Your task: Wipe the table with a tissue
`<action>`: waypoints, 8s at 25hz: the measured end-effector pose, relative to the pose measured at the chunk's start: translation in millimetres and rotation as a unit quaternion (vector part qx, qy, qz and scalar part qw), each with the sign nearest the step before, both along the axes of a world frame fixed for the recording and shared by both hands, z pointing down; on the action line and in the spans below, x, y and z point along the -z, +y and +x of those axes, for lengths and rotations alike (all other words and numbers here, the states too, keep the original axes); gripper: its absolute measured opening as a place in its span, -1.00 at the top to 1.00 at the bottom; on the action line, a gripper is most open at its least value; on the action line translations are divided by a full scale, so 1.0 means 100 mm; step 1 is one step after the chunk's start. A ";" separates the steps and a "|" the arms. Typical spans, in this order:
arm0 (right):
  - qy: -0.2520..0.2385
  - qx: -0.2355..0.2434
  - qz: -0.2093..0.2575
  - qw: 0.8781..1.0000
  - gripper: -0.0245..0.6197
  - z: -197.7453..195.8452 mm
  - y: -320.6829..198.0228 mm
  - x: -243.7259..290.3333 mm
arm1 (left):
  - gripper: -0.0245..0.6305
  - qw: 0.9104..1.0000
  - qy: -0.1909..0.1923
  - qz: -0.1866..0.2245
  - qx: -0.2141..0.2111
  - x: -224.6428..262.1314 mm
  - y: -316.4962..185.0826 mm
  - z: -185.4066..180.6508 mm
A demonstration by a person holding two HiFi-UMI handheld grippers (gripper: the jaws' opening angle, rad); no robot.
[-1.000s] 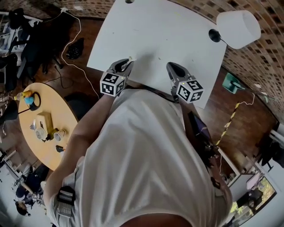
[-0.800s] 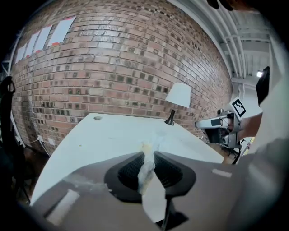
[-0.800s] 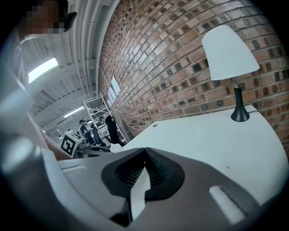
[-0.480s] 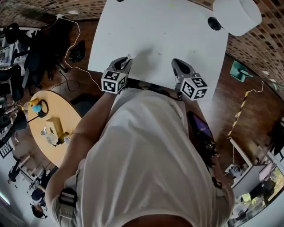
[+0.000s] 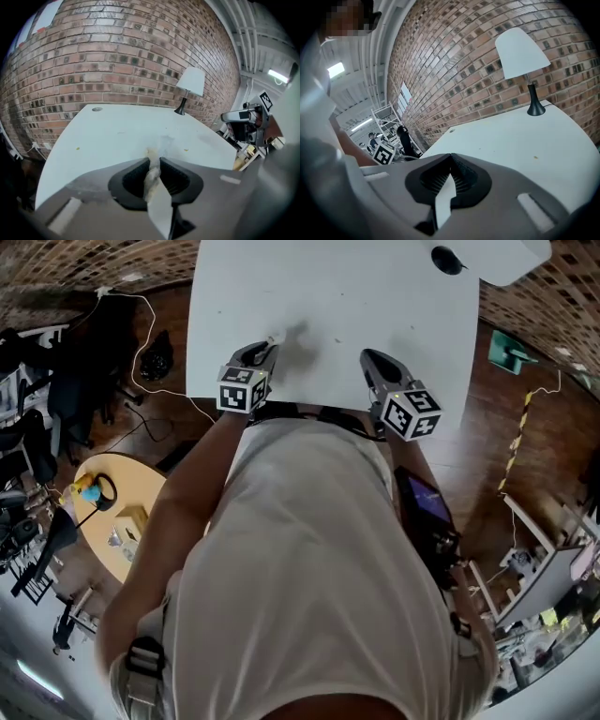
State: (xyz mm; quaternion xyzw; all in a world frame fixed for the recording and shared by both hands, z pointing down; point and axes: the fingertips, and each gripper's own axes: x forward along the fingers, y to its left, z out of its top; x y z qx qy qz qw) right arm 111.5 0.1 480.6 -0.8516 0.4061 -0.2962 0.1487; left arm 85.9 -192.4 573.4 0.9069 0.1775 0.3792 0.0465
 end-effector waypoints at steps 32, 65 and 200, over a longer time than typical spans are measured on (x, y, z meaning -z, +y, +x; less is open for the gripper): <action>-0.020 -0.116 -0.002 0.993 0.90 -0.03 0.49 0.02 | 0.71 0.937 -0.006 0.255 -0.238 -0.54 0.41 0.13; -0.017 -0.110 0.017 0.994 0.90 0.02 0.42 0.05 | 0.72 0.949 0.000 0.149 -0.276 -0.21 0.29 -0.28; 0.032 0.083 -0.048 0.995 0.90 0.04 -1.61 0.29 | 0.73 0.997 0.030 0.016 0.068 -0.03 -1.71 -0.17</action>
